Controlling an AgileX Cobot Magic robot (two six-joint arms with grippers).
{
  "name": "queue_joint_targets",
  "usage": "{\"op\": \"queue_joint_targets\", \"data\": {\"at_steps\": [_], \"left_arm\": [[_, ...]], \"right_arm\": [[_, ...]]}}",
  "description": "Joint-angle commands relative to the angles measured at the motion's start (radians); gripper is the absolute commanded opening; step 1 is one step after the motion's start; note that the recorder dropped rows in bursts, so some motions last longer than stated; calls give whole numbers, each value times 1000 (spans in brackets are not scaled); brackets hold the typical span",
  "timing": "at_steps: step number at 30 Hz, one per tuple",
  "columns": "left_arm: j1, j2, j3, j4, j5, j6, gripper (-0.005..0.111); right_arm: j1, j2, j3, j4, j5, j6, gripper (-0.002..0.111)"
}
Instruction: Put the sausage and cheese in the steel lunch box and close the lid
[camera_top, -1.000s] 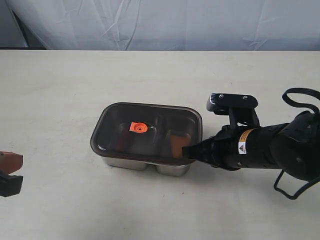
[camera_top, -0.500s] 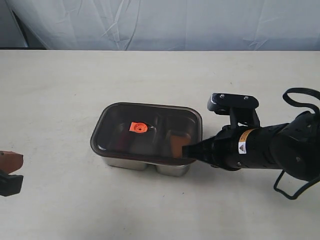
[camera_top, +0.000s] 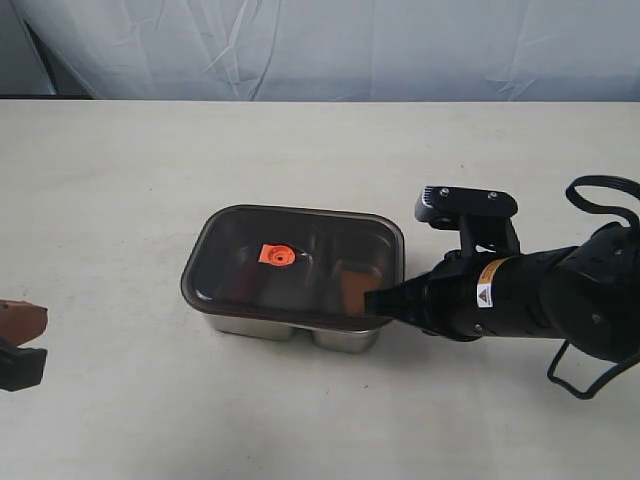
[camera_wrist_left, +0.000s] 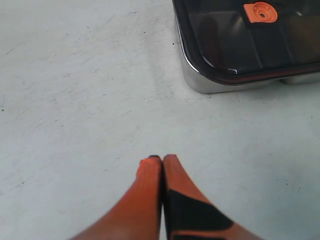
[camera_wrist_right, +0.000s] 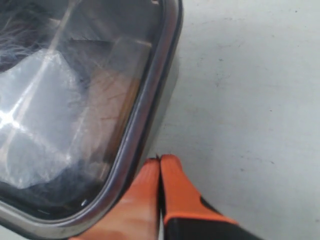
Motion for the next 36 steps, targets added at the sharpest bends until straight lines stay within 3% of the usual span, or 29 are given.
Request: {"op": "queue_joint_targets", "data": {"at_steps": [1,21,28,31,33,36], "left_arm": [[-3,2,5,-9,-18,-4,0],[-3,2,5,-7,-22,-4,0],[-3,-4,5,37,-40,-4,0],[-3,-4,5,-100,-46,-5,0],[-3,-4,5,-223,-53,-5,0],[-3,-4,5,-245,-53,-5,0]], "right_arm": [[2,-5,-4,-11,-1,-7,-1],[13,-5,-4,-64,13,-10,-1],[3,-202,-4,-162,369,-10,-1],[49,-339,-4,-66,466,-10,-1],[64,-394,-4,102,535,-8,-1],[64,-424,-4,236,534,-8,-1]]}}
